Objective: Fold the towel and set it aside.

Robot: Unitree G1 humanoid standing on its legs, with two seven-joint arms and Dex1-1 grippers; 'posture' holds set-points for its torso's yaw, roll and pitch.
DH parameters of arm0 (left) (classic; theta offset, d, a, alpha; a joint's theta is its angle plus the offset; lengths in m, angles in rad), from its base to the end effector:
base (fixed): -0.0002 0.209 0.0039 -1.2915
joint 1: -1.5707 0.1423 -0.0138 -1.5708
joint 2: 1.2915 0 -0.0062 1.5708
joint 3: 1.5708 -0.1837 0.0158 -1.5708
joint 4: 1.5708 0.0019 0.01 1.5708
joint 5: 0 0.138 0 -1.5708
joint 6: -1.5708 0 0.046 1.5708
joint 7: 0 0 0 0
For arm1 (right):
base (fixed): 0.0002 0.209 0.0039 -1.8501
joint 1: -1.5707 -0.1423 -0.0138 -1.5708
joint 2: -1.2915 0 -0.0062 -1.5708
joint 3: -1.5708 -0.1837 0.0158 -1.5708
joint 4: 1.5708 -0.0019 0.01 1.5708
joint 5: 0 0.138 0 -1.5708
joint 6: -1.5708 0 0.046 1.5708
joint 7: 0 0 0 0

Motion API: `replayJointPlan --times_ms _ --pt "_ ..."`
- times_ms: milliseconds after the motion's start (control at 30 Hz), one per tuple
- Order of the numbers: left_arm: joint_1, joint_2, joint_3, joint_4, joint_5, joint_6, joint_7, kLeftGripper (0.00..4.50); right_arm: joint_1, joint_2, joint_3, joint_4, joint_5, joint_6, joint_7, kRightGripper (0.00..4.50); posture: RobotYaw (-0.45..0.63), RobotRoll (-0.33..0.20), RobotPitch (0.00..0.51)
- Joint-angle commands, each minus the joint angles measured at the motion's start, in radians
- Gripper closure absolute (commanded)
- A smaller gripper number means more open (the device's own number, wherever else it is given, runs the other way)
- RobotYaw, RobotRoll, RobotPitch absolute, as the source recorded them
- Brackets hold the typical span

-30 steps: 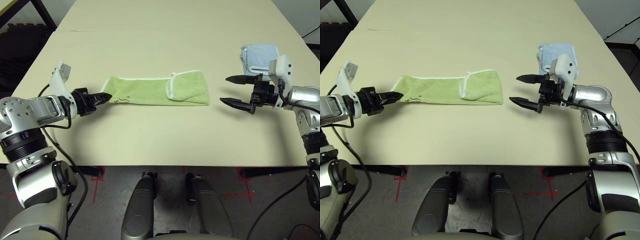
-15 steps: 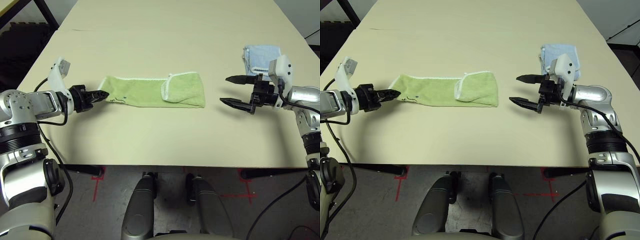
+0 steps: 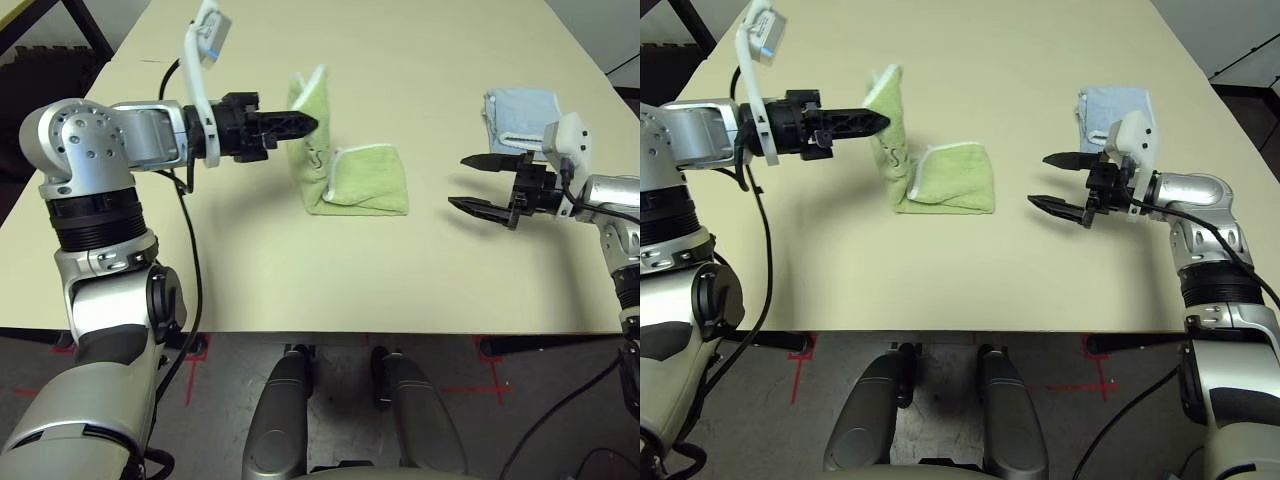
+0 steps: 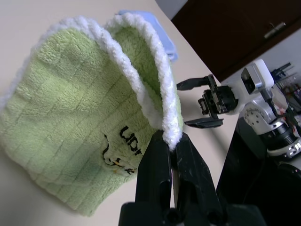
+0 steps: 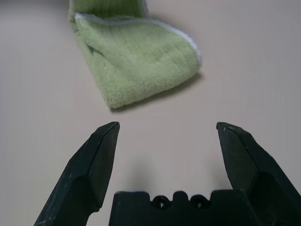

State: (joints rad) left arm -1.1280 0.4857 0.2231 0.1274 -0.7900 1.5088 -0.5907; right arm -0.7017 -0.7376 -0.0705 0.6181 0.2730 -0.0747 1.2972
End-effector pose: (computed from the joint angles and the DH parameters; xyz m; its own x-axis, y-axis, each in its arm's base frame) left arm 0.2957 0.1850 0.2945 0.4507 -0.8717 -0.1921 0.7783 0.4892 -0.3936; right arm 0.3013 -0.3083 0.1911 0.5536 0.8094 -0.1961 -0.8081 0.4650 -0.3616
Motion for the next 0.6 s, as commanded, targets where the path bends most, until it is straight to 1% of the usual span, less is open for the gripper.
replayJointPlan --times_ms 33,200,400,500,600 --pt "0.004 0.002 -0.075 -0.008 0.007 -0.028 -0.039 4.48 0.022 -0.021 -0.028 0.015 0.009 -0.013 0.009 0.00 0.10 0.000 0.189" --pt "0.013 0.004 -0.181 0.022 0.039 -0.080 -0.080 4.48 0.041 -0.008 -0.033 -0.023 0.014 0.002 -0.006 0.00 0.09 0.000 0.194" --pt "-0.044 -0.070 -0.189 0.118 0.073 -0.149 -0.073 4.48 0.052 0.005 -0.028 -0.054 0.016 0.012 -0.015 0.00 0.09 0.000 0.193" --pt "-0.070 -0.127 -0.214 0.183 0.114 -0.206 -0.061 4.48 0.053 0.007 -0.025 -0.071 0.018 0.016 -0.018 0.00 0.09 0.000 0.191" --pt "-0.079 -0.153 -0.235 0.200 0.125 -0.215 -0.082 4.48 0.054 0.007 -0.025 -0.077 0.017 0.018 -0.021 0.00 0.09 0.000 0.189"
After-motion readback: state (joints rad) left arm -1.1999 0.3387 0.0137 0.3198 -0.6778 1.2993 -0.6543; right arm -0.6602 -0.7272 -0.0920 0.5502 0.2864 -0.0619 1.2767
